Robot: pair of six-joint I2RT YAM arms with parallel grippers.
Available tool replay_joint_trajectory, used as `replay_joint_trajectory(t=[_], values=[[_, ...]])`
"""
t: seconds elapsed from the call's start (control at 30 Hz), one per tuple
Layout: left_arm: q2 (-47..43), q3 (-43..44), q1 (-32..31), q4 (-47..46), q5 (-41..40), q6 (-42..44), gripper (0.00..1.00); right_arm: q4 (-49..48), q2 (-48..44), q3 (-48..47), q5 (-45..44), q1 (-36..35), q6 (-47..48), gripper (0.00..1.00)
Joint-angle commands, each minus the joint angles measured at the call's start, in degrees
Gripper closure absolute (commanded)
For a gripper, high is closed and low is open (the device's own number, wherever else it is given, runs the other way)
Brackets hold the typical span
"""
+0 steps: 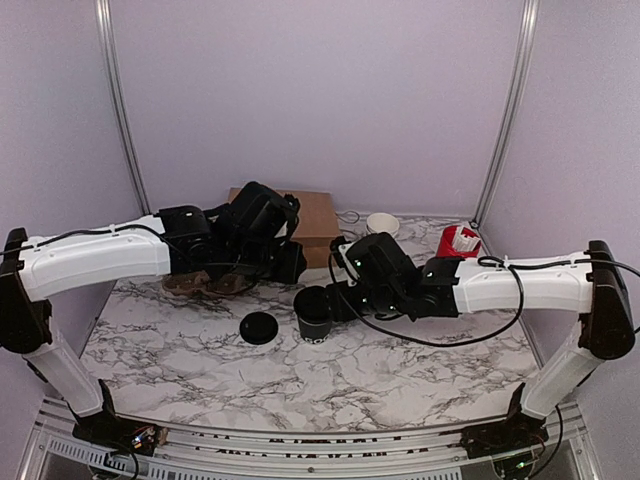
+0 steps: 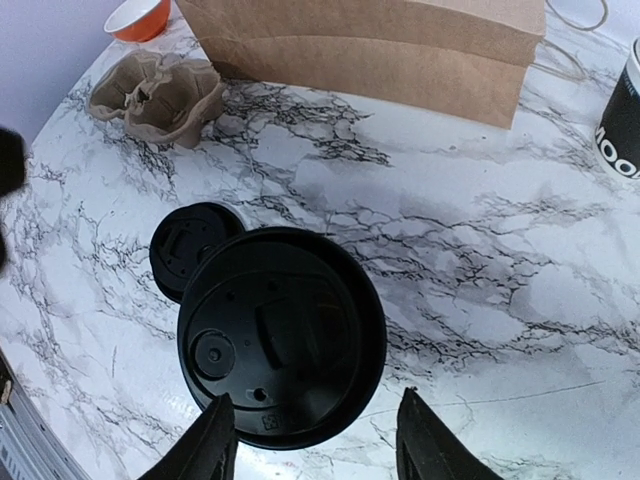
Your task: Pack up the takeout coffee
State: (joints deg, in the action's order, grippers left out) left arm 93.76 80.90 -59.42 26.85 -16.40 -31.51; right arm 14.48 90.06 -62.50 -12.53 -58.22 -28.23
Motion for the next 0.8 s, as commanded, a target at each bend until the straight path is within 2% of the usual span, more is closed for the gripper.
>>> replay_joint_trajectory(t=[0.0, 0.17, 0.3, 0.47, 0.6, 0.77], values=[[-4.4, 6.9, 1.1, 1.4, -2.2, 2.0, 0.74, 0.5, 0.0, -3.6, -1.0, 0.4, 0.3, 0.48], [-2.2, 5.3, 3.6, -2.7, 0.7, 0.3, 0.8, 0.1, 0.5, -3.9, -1.0, 0.4, 0.0, 0.49], [2.4, -3.7, 5.8, -10.1, 6.1, -3.1, 0.81, -0.4, 2.4, -3.6, -0.5, 0.4, -0.5, 0.49], [10.4, -12.6, 5.6, -15.7, 12.8, -6.9, 0.83, -1.0, 6.0, -1.9, 1.3, 0.7, -1.1, 0.5], [7.1, -14.9, 5.4, -16.2, 10.6, -6.5, 0.83, 0.0, 6.9, -1.7, 1.6, 0.7, -1.6, 0.51], [1.3, -11.0, 5.5, -11.0, 7.1, -4.2, 0.82, 0.5, 6.3, -1.9, 1.1, 0.8, -1.1, 0.51]])
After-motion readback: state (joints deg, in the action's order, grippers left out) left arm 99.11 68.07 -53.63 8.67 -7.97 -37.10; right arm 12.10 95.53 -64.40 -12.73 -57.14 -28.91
